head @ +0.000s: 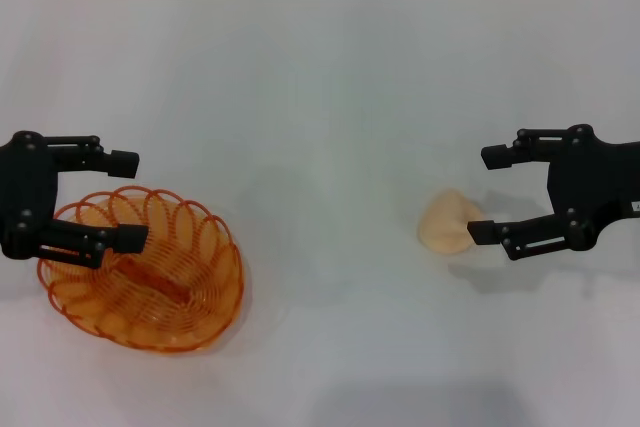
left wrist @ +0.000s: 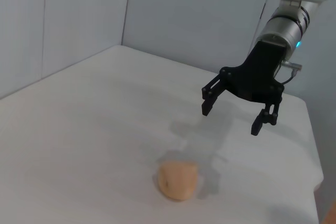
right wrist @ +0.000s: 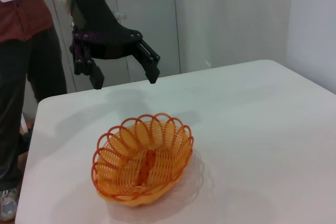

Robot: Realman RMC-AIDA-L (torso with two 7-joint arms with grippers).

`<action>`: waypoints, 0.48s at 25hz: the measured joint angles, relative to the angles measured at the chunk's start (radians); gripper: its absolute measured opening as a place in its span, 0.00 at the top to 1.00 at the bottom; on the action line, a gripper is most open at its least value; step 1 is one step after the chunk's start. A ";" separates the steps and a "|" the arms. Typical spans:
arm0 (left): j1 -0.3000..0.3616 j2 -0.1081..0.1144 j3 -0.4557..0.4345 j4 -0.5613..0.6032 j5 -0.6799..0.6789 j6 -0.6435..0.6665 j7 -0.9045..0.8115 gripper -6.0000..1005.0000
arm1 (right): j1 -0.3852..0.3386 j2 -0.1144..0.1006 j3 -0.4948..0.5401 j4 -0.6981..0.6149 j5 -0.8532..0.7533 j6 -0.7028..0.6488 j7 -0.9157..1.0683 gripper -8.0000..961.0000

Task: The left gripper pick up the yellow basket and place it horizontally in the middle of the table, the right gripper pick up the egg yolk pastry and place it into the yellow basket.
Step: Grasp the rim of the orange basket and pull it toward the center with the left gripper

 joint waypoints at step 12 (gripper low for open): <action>0.001 -0.005 0.000 0.010 0.000 0.000 -0.004 0.11 | 0.002 0.000 -0.001 0.000 0.000 0.000 0.001 0.10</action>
